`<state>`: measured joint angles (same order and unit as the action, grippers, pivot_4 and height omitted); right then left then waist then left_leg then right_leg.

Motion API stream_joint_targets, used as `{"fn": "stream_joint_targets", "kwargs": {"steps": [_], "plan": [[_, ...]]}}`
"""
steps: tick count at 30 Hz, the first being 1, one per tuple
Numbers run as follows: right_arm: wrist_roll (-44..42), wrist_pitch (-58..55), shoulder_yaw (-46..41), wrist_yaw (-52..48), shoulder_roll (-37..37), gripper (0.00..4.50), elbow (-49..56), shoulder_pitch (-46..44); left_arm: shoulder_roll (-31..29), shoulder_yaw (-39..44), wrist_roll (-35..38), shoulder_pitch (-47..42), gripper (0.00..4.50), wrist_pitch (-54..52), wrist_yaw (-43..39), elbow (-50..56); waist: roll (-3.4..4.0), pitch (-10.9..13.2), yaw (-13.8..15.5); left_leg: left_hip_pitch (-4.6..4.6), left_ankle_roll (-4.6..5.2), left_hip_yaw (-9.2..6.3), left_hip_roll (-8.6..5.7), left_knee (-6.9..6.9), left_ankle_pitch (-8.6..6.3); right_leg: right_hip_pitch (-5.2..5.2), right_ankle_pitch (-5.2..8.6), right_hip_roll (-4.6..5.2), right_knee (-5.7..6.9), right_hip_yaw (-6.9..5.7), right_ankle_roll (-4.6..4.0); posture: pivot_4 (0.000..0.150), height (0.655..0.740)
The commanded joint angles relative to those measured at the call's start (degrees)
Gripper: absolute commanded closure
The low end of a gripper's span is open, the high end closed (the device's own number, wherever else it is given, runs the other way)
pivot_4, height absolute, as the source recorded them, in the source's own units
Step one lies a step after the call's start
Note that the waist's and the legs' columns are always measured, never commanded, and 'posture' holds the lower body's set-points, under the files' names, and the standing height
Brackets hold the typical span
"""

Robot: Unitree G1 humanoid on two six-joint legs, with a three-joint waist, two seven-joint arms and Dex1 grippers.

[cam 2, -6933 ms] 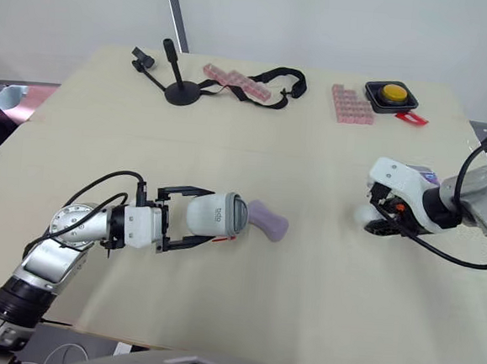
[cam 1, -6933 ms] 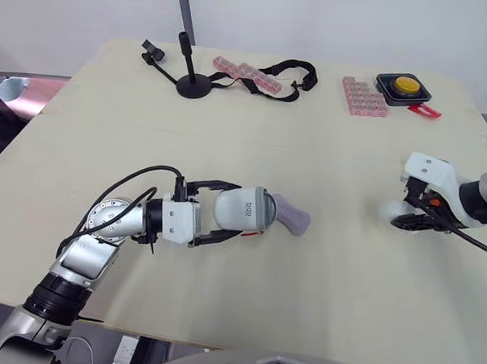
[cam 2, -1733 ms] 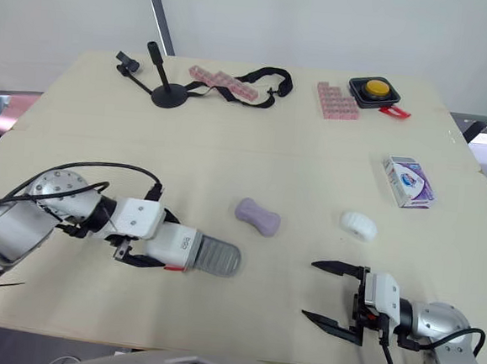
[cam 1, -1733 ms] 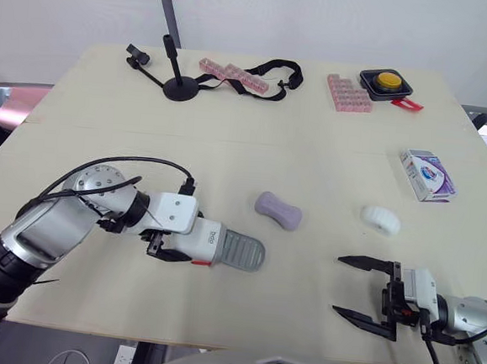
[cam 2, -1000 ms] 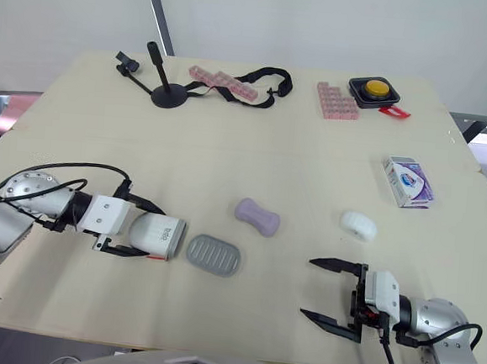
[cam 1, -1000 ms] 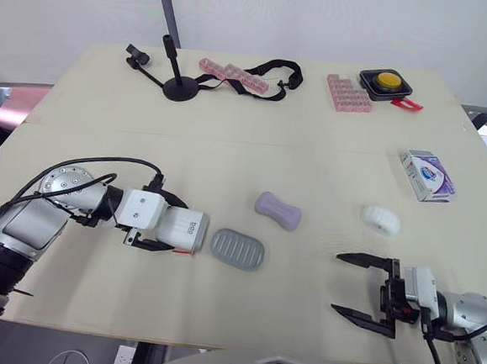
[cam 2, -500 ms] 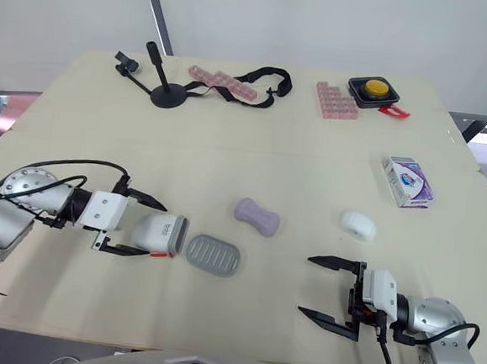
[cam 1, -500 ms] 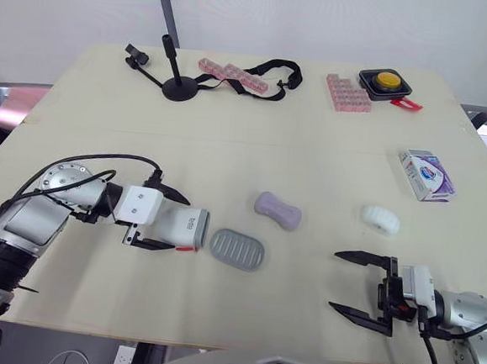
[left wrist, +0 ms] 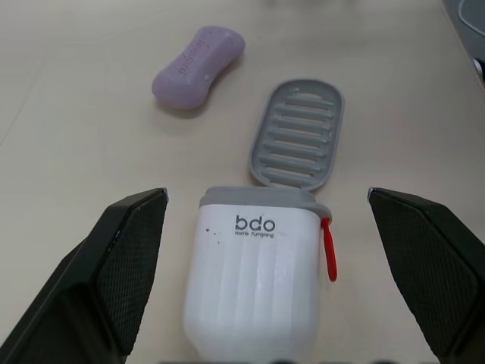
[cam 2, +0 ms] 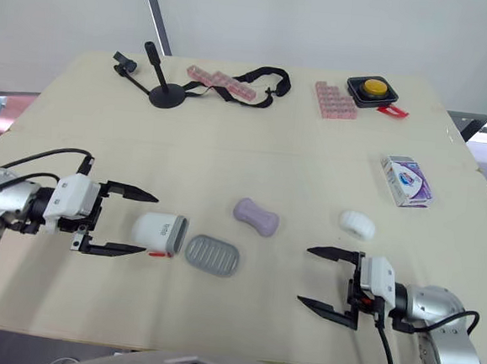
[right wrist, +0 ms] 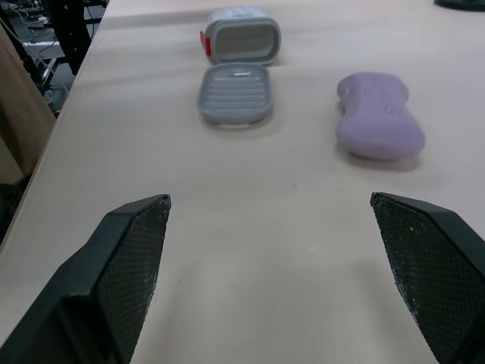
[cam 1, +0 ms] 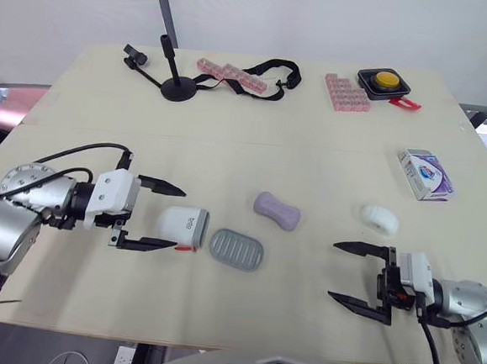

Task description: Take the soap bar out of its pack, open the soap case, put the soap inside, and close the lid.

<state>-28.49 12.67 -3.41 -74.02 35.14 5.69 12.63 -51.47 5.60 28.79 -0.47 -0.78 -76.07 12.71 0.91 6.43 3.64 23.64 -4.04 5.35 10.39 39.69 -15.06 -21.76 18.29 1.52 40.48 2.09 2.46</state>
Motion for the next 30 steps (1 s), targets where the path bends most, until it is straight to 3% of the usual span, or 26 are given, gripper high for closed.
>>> {"fn": "stream_joint_targets", "kwargs": {"steps": [1, 10, 18, 30], "plan": [[-0.36, -3.48, 0.11, 3.73, 0.08, 0.00, 4.66, -1.60, 2.99, 5.26, 1.00, 4.54, 0.01, 3.09, 3.18, 1.08, -0.02, 0.01, 0.02, 0.00, 0.00, 0.00, 0.00, -0.01, 0.00, 0.00, 0.00, -0.03, -0.03, 0.00, 0.00, 0.150, 0.7160], [1.93, -19.78, 2.46, 19.04, -0.76, 0.00, 11.82, -15.16, 10.28, 13.37, 3.69, 20.42, 0.01, 3.87, 9.51, 10.00, -0.09, 0.04, -0.36, -0.12, -0.03, -0.04, 0.01, -0.07, 0.01, 0.15, -0.01, 0.01, -0.15, -0.07, 0.02, 0.150, 0.7160], [7.78, -37.50, 14.12, 25.86, -2.93, 0.00, 13.25, -30.55, 17.61, 10.58, 1.75, 37.15, 0.01, 5.39, 13.24, 19.49, -0.09, 0.03, -0.53, -0.25, -0.48, -0.04, -0.05, -0.65, 0.24, 0.28, -0.01, -0.10, -0.60, -0.14, 0.03, 0.150, 0.7160], [11.25, -58.99, 25.36, 28.76, -3.88, 0.00, 16.29, -40.40, 20.44, 4.29, -5.05, 42.35, 0.01, 12.77, 13.97, 18.35, -0.11, 0.05, -0.53, -0.55, -0.71, -0.04, 0.01, -0.96, 0.36, 0.48, -0.02, -0.06, -0.75, -0.27, 0.05, 0.150, 0.7160]]}}
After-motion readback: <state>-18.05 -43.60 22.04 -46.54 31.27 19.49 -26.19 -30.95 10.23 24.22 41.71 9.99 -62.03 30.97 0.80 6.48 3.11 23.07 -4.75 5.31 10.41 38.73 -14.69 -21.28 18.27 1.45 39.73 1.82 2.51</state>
